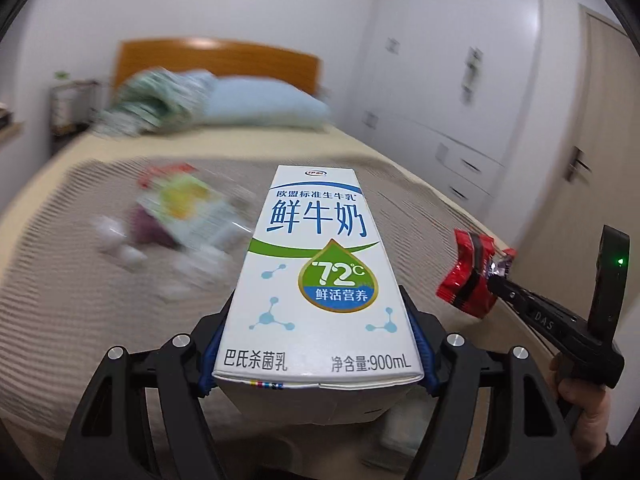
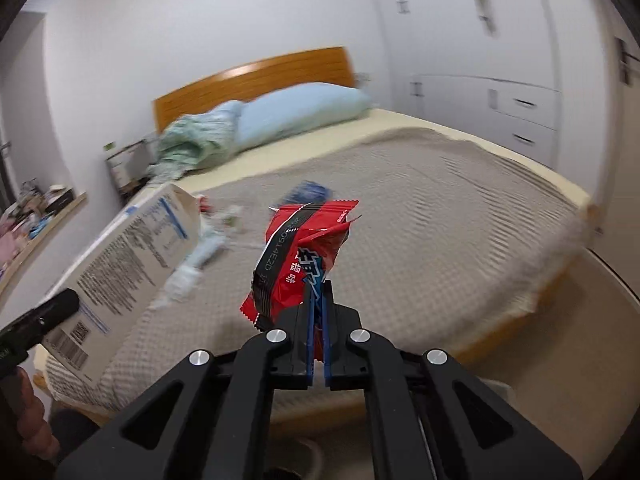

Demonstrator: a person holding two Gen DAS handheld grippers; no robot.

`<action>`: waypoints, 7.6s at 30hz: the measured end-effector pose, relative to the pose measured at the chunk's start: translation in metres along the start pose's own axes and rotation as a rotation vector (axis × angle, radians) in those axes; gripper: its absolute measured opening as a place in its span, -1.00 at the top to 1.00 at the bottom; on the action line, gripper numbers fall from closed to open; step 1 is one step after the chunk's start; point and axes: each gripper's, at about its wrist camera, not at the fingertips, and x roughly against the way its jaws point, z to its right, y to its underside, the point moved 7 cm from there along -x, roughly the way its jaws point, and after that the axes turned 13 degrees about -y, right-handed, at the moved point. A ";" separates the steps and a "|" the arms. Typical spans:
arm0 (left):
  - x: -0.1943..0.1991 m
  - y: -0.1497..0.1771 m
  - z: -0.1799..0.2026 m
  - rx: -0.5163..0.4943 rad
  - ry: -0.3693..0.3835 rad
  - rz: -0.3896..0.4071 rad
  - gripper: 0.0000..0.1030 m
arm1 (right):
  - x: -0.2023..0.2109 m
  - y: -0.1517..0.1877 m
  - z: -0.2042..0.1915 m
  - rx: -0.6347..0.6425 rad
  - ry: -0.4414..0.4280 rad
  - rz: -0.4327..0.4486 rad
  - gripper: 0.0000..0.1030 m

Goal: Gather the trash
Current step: 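Carry the milk carton and red wrapper to the wastebasket and release the carton, then open the right tool to drop the red wrapper into the wastebasket, then move both tools back over the bed toward the clear plastic bag, then grasp the clear plastic bag with the right tool while the left tool grasps another plastic piece, then carry both plastic pieces to the wastebasket and open both tools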

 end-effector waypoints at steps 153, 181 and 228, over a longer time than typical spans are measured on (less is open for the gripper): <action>-0.292 -0.082 -0.401 0.546 -0.121 -0.401 0.96 | -0.321 0.016 -0.192 -0.018 -0.285 -0.218 0.74; -0.060 -0.082 -0.037 0.051 0.190 -0.195 0.98 | -0.017 -0.027 0.006 0.045 0.098 0.027 0.74; -0.274 0.266 0.341 -0.450 0.244 -0.718 -0.33 | 0.003 0.323 0.293 -0.572 0.399 -0.324 -0.24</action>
